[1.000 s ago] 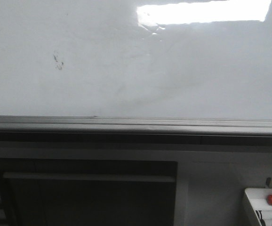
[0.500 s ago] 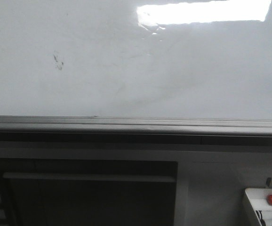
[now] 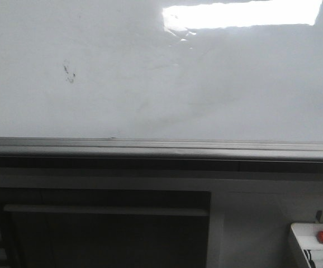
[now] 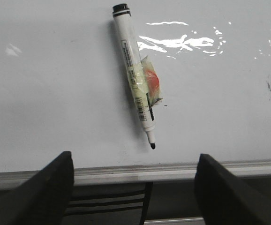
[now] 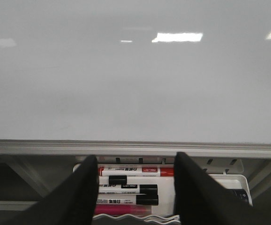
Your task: Write number 2 on whiteboard
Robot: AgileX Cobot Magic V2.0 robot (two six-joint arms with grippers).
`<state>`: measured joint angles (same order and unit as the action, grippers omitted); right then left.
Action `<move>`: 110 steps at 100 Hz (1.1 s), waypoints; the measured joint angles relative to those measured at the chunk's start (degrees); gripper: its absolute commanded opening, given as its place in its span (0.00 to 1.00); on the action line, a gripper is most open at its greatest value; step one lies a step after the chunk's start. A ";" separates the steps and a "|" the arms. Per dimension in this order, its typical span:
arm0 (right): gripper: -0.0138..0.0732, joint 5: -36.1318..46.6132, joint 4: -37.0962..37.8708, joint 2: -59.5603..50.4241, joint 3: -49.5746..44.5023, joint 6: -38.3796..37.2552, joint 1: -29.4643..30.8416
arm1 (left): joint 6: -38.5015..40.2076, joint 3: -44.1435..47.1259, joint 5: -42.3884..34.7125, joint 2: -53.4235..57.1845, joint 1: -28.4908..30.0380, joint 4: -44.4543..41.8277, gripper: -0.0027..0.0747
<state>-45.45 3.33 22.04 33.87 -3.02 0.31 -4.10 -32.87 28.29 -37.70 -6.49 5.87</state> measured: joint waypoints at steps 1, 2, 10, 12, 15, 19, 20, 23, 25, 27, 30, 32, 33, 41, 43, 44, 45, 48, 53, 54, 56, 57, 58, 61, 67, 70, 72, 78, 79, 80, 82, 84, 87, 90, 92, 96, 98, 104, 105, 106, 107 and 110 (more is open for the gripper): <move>0.54 0.00 0.00 0.00 0.00 0.00 0.00 | 0.00 0.00 -0.26 -0.30 0.00 0.09 0.68; 0.54 0.00 0.00 0.00 0.00 0.11 0.00 | 0.00 0.00 -0.46 -0.94 0.00 0.29 0.68; 0.54 0.00 0.00 0.00 0.00 0.10 0.00 | 0.00 0.00 -3.15 -4.50 0.00 0.99 0.68; 0.54 0.00 -0.02 0.00 0.00 0.10 0.00 | 0.00 0.00 -3.77 -5.50 0.00 1.13 0.68; 0.54 0.00 -0.02 0.00 0.00 0.10 0.00 | 0.00 0.00 -4.53 -6.83 0.00 1.27 0.68; 0.54 0.00 -0.12 0.00 0.00 0.10 0.00 | 0.00 0.00 -5.58 -8.85 0.00 1.37 0.68; 0.54 0.00 -0.12 0.00 0.00 0.10 0.00 | 0.00 0.00 -5.75 -9.19 0.00 1.36 0.68; 0.54 0.00 -0.12 0.00 0.00 0.10 0.00 | 0.00 0.00 -6.43 -10.90 0.00 1.36 0.68; 0.54 0.00 -0.12 0.00 0.00 0.10 0.00 | 0.00 0.00 -6.98 -11.95 0.00 1.50 0.68; 0.54 0.00 -0.12 0.00 0.00 0.10 0.00 | 0.00 0.00 -7.51 -12.67 0.00 1.64 0.68; 0.54 0.00 -0.12 0.00 0.00 0.10 0.00 | 0.00 0.00 -8.27 -14.39 0.00 2.12 0.68; 0.54 0.00 -0.12 0.00 0.00 0.10 0.00 | 0.00 -0.03 -8.82 -15.36 0.00 2.40 0.68; 0.54 0.00 -0.12 0.00 0.00 0.10 0.00 | 0.00 -0.03 -9.18 -15.68 0.00 2.41 0.68; 0.54 0.00 -0.12 0.00 0.00 0.10 0.00 | 0.00 -0.38 -10.64 -18.98 0.00 2.92 0.68; 0.54 0.00 -0.12 0.00 0.00 0.10 0.00 | 0.00 -0.63 -10.88 -19.82 0.00 2.99 0.68; 0.54 0.00 -0.12 0.00 0.00 0.10 0.00 | 0.00 -0.62 -10.89 -20.36 0.00 3.07 0.68; 0.54 0.00 -0.12 0.00 0.00 0.10 0.00 | 0.00 -0.79 -10.99 -20.62 0.00 3.07 0.68; 0.54 0.00 -0.12 0.00 0.00 0.10 0.00 | 0.00 -1.12 -11.28 -21.64 0.00 3.13 0.68; 0.54 0.00 -0.12 0.00 0.00 0.10 0.00 | 0.00 -1.85 -11.56 -23.51 0.00 3.21 0.68; 0.54 0.00 -0.12 0.00 0.00 0.10 0.00 | 0.00 -1.88 -11.56 -23.73 0.00 3.21 0.68; 0.54 0.00 -0.12 0.00 0.00 0.10 0.00 | 0.00 -2.25 -11.71 -24.35 0.00 3.21 0.68; 0.54 0.00 -0.12 0.00 0.00 0.10 0.00 | 0.00 -2.45 -11.71 -24.55 0.00 3.21 0.68; 0.54 0.00 -0.12 0.00 0.00 0.10 0.00 | 0.00 -2.54 -11.84 -24.94 0.00 3.21 0.68; 0.54 0.00 -0.12 0.00 0.00 0.10 0.00 | 0.00 -2.88 -12.17 -25.67 0.00 3.21 0.68; 0.54 0.00 -0.12 0.00 0.00 0.10 0.00 | 0.00 -3.48 -12.96 -27.09 0.00 3.21 0.68; 0.54 0.00 -0.12 0.00 0.00 0.10 0.00 | 0.00 -3.73 -13.38 -27.62 0.00 3.21 0.68; 0.54 0.00 -0.12 0.00 0.00 0.10 0.00 | 0.00 -3.75 -13.76 -27.97 0.00 3.21 0.68; 0.54 0.00 -0.12 0.00 0.00 0.10 0.00 | 0.00 -3.84 -14.28 -28.67 0.00 3.21 0.66; 0.54 0.00 -0.12 0.00 0.00 0.10 0.00 | 0.00 -3.84 -14.29 -28.68 0.00 3.21 0.65; 0.54 0.00 -0.12 0.00 0.00 0.10 0.00 | 0.00 -3.84 -14.39 -28.83 0.00 3.21 0.65; 0.54 0.00 -0.12 0.00 0.00 0.10 0.00 | 0.00 -3.84 -14.47 -28.94 0.00 3.21 0.63; 0.54 0.00 -0.12 0.00 0.00 0.10 0.00 | 0.00 -3.84 -14.42 -29.05 0.00 3.26 0.61; 0.54 0.00 -0.12 0.00 0.00 0.10 0.00 | 0.00 -3.84 -14.51 -29.18 0.00 3.26 0.57; 0.54 0.00 -0.12 0.00 0.00 0.10 0.00 | 0.00 -3.84 -14.63 -29.20 0.00 3.26 0.53; 0.54 0.00 -0.12 0.00 0.00 0.10 0.00 | 0.00 -3.84 -14.63 -29.30 0.00 3.26 0.49; 0.54 0.00 -0.12 0.00 0.00 0.10 0.00 | 0.00 -3.84 -14.73 -29.41 0.00 3.26 0.44; 0.54 0.00 -0.12 0.00 0.00 0.10 0.00 | 0.00 -3.84 -14.73 -29.41 0.00 3.26 0.41; 0.54 0.00 -0.12 0.00 0.00 0.10 0.00 | 0.00 -3.84 -15.09 -29.41 0.00 3.26 0.34; 0.54 0.00 -0.12 0.00 0.00 0.10 0.00 | 0.00 -3.84 -15.22 -29.41 0.00 3.26 0.32; 0.54 0.00 -0.12 0.00 0.00 0.10 0.00 | 0.00 -3.84 -15.35 -29.41 0.00 3.26 0.31; 0.54 0.00 -0.12 0.00 0.00 0.10 0.00 | 0.00 -3.84 -15.35 -29.41 0.00 3.26 0.30; 0.54 0.00 -0.12 0.00 0.00 0.10 0.00 | 0.00 -3.84 -15.66 -29.41 0.00 3.26 0.27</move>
<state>-45.45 3.21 22.04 33.87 -2.91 0.31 -4.10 -36.71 12.63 -67.11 -6.49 9.13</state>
